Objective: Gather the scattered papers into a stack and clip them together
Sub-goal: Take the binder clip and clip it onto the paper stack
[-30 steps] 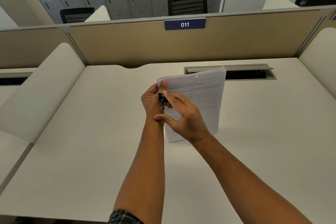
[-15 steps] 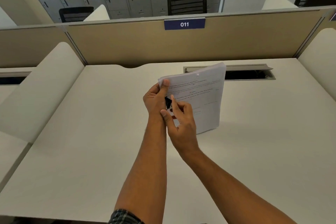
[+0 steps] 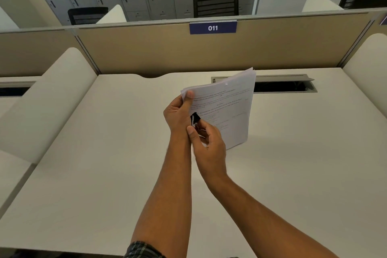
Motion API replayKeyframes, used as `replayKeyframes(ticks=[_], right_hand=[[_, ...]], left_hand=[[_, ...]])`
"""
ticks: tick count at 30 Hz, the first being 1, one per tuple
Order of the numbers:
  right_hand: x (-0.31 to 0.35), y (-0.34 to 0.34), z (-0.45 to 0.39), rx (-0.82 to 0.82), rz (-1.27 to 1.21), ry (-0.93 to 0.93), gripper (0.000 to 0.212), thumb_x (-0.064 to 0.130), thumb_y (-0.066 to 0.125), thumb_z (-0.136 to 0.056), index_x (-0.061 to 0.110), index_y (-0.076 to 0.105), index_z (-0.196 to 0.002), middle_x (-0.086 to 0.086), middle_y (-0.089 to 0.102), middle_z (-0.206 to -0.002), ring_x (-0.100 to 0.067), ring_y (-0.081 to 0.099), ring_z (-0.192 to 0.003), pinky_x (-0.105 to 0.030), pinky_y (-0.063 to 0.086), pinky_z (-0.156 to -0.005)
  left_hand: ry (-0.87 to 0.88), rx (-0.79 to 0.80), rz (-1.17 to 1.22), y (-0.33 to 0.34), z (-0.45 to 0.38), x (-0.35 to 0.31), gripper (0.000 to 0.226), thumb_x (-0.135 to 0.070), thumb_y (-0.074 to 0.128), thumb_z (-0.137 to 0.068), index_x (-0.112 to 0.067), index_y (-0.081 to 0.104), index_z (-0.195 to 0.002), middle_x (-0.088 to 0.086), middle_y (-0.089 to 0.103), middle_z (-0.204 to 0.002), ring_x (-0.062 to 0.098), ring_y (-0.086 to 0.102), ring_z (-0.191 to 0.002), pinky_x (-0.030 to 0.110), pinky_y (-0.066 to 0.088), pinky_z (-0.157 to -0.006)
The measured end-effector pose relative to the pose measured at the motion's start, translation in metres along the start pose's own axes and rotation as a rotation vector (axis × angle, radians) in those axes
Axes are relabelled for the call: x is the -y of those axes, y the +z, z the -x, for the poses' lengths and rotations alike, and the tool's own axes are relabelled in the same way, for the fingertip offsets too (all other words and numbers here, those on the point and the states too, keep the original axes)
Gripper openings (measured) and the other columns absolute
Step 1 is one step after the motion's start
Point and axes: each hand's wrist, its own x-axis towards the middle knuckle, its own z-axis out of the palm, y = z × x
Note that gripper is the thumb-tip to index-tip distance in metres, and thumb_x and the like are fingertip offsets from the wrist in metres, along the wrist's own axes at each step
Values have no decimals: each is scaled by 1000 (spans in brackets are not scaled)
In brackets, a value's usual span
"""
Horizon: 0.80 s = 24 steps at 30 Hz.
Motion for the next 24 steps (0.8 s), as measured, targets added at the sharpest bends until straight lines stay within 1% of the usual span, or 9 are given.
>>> replayKeyframes(ticks=[2, 6, 9, 11, 14, 16, 19, 21, 24], right_hand=[[-2, 1, 0, -16, 15, 26, 42, 42, 64, -97, 29, 60, -136, 10, 61, -122, 3, 62, -107, -8, 52, -85], [-3, -2, -1, -2, -98, 108, 26, 33, 67, -97, 33, 67, -124, 7, 68, -115, 4, 64, -104, -14, 54, -89], [-1, -4, -2, -4, -225, 192, 25, 25, 70, -95, 25, 72, -121, 9, 75, -112, 1, 68, -105, -15, 54, -91], [0, -5, -2, -12, -258, 212, 29, 22, 72, -94, 20, 73, -122, 13, 76, -108, 2, 69, -104, -13, 54, -88], [2, -9, -7, -24, -217, 181, 31, 18, 74, -92, 23, 72, -122, 25, 73, -101, 9, 67, -100, -8, 52, -85], [4, -17, -11, -17, -144, 113, 33, 17, 75, -91, 20, 71, -124, 24, 72, -102, 10, 67, -100, -8, 53, -85], [13, -40, -23, -6, 58, -47, 36, 19, 75, -91, 13, 71, -127, 5, 72, -109, -6, 68, -101, -21, 57, -91], [28, -57, -35, 20, 278, -261, 38, 21, 75, -92, 9, 70, -127, -1, 68, -108, -11, 65, -98, -15, 53, -93], [54, -78, -58, 79, 510, -582, 35, 12, 76, -90, 2, 70, -124, -4, 64, -103, -10, 60, -90, -8, 47, -86]], left_hand=[[-2, 8, -2, 0, 1, 1, 14, -28, 71, -95, -18, 74, -85, 1, 74, -80, 15, 70, -71, 29, 61, -66], [31, 16, -25, -1, 1, 3, 15, -31, 71, -95, -19, 76, -88, -2, 75, -80, 20, 70, -76, 34, 63, -71], [37, 23, -33, 1, 3, 1, 14, -33, 73, -94, -22, 78, -87, -1, 76, -81, 20, 69, -76, 40, 63, -73], [30, 33, -22, 1, 3, 1, 14, -34, 74, -93, -24, 79, -85, 0, 76, -82, 23, 69, -79, 46, 63, -76], [9, 41, -4, 3, 5, 0, 15, -33, 74, -93, -20, 78, -86, 0, 75, -80, 25, 69, -80, 47, 64, -78], [-2, 51, 8, 4, 7, 0, 16, -31, 74, -93, -16, 77, -89, 0, 75, -80, 23, 70, -78, 44, 65, -77], [1, 81, 21, 2, 7, -3, 19, -28, 73, -94, -9, 76, -93, 3, 75, -81, 20, 72, -73, 42, 64, -74], [15, 120, 24, 1, 5, -4, 19, -27, 73, -93, -9, 77, -94, 7, 77, -85, 26, 73, -75, 46, 63, -74], [35, 153, 32, 2, 7, -8, 14, -32, 76, -88, -19, 80, -87, 3, 77, -81, 23, 71, -73, 39, 60, -69]])
